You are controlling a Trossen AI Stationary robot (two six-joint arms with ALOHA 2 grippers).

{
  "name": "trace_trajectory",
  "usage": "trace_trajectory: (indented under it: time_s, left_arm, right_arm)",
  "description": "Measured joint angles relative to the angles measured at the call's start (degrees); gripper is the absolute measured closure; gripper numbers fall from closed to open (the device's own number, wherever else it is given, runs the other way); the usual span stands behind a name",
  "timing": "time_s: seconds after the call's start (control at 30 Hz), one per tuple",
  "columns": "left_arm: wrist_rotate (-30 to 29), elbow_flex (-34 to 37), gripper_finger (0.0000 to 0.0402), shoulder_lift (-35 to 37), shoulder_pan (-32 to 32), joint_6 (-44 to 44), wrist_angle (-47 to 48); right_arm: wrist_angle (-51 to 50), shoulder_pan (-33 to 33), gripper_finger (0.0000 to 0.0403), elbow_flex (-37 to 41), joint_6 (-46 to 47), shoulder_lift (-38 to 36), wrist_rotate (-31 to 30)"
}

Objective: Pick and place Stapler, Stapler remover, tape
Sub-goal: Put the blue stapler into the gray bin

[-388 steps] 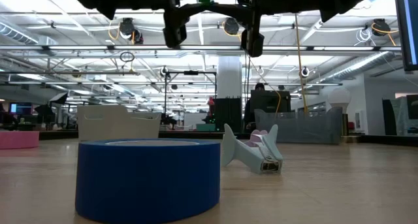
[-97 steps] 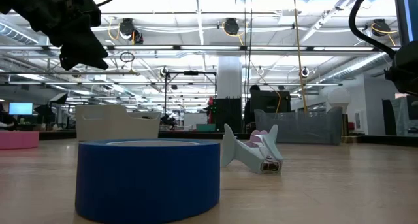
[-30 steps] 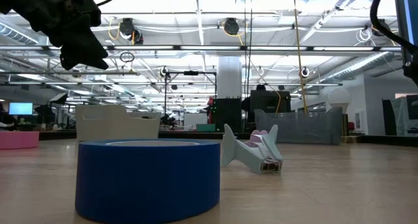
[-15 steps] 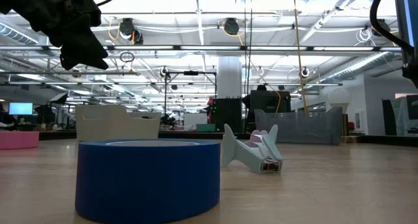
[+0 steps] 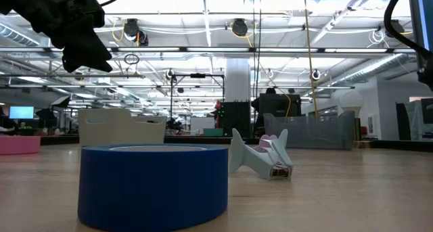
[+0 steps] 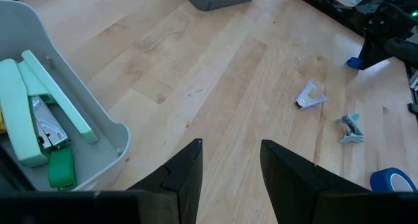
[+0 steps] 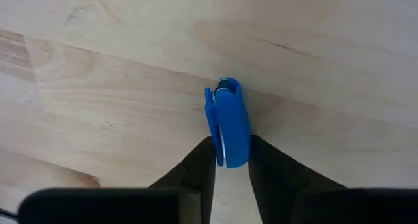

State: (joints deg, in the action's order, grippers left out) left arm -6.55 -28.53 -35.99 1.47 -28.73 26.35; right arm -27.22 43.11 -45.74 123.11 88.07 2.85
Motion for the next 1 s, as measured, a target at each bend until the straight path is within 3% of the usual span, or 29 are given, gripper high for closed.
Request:
trace_trajectory:
  time_s: [0.63,1.0]
  left_arm:
    - [0.0,0.0,0.025,0.0,0.0,-1.73,-0.59]
    - [0.35,0.0,0.0249,-0.36,-0.02,-3.13,-12.15]
  right_arm:
    - [0.07,-0.02,0.0342,0.0,-0.8,0.0,-0.09]
    - [0.93,-0.04,0.0344,0.07,-1.59,-0.73,-0.19]
